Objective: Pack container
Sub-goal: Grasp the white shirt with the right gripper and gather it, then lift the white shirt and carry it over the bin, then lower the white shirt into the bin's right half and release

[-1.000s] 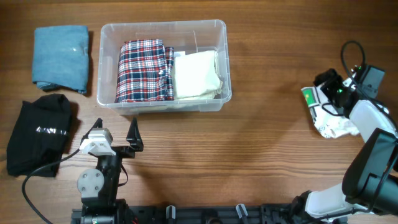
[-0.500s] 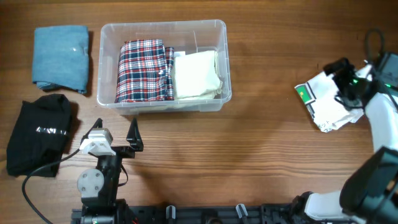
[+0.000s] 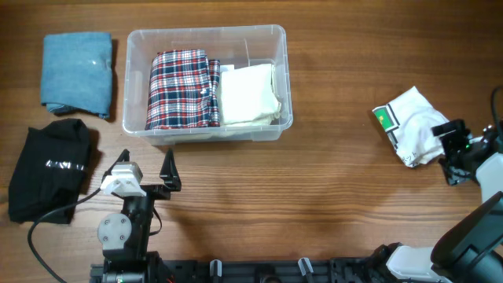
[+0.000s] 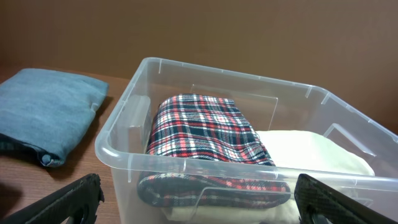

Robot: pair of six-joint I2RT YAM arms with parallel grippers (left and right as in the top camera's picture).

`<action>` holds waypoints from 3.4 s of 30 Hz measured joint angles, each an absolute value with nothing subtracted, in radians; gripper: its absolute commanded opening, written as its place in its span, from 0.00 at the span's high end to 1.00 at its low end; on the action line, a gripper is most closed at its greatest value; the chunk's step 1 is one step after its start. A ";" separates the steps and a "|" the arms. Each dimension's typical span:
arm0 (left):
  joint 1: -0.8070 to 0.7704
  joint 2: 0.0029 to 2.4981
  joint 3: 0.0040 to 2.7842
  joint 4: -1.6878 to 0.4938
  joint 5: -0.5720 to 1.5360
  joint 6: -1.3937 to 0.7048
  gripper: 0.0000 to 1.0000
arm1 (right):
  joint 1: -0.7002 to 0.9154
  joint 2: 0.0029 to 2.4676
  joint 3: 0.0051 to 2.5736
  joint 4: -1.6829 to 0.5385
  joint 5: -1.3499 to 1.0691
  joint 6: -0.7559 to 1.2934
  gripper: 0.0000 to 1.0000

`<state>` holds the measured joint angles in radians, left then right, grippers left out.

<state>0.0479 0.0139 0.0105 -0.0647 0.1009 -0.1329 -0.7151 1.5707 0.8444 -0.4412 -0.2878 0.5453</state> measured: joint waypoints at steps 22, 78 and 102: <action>0.048 0.014 0.010 -0.065 0.101 -0.133 0.00 | -0.716 1.554 0.569 0.025 -0.443 0.480 0.62; 0.048 0.014 0.010 -0.064 0.101 -0.133 0.00 | 0.149 1.509 1.669 -0.753 -0.584 0.142 0.96; 0.048 0.014 0.010 -0.064 0.101 -0.133 0.00 | 0.452 1.871 1.671 -0.388 -0.665 -0.002 0.96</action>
